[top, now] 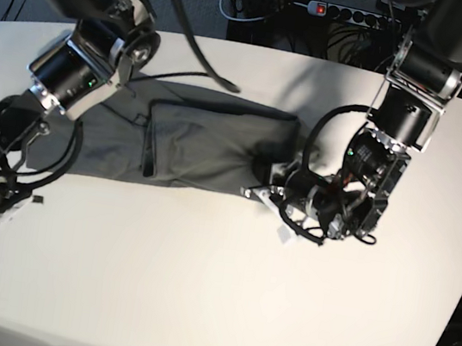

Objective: Fold the T-shirt properly
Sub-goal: 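Lower the right gripper and grasp the shirt end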

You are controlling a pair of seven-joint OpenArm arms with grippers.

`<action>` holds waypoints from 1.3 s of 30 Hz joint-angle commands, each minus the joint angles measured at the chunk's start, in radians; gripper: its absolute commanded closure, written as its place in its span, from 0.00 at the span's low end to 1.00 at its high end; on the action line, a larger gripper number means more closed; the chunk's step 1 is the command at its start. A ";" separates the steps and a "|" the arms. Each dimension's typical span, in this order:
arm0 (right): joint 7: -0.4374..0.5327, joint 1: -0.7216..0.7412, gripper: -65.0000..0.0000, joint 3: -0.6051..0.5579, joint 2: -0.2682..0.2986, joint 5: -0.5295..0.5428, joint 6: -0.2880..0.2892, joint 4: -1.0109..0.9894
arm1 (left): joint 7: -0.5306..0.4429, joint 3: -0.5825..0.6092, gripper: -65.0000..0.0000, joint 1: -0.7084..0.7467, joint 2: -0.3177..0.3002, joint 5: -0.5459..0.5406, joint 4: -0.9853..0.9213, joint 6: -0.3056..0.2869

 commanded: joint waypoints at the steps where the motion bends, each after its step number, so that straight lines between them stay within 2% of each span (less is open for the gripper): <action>1: -0.030 0.036 0.77 0.012 0.005 0.013 0.005 0.010 | -0.027 0.004 0.97 0.008 -0.011 0.120 -0.011 0.031; 4: -0.095 0.038 0.77 0.024 0.010 0.033 0.005 0.010 | -0.027 0.004 0.97 0.008 -0.011 0.120 -0.011 0.031; 7: -0.170 0.032 0.77 0.021 0.042 0.070 0.006 -0.013 | -0.027 0.004 0.97 0.008 -0.011 0.120 -0.011 0.031; 10: -0.180 0.032 0.77 0.021 0.094 0.133 0.009 -0.083 | -0.027 0.004 0.97 0.008 -0.011 0.120 -0.011 0.031; 18: -0.180 0.032 0.77 0.035 0.268 0.530 0.009 -0.393 | -0.027 0.004 0.97 0.008 -0.011 0.120 -0.011 0.031; 23: -0.180 0.035 0.77 0.027 0.346 0.690 0.008 -0.577 | -0.027 0.004 0.97 0.008 -0.011 0.120 -0.011 0.031; 27: -0.180 0.038 0.77 -0.014 0.398 0.705 0.008 -0.700 | -0.027 0.004 0.97 0.008 -0.011 0.120 -0.011 0.031; 34: -0.180 0.032 0.77 -0.080 0.433 0.708 0.015 -0.728 | -0.027 0.004 0.97 0.008 -0.008 0.120 -0.011 0.031; 39: -0.180 0.038 0.77 -0.229 0.473 0.708 0.018 -0.726 | -0.027 0.004 0.97 0.008 -0.007 0.120 -0.011 0.031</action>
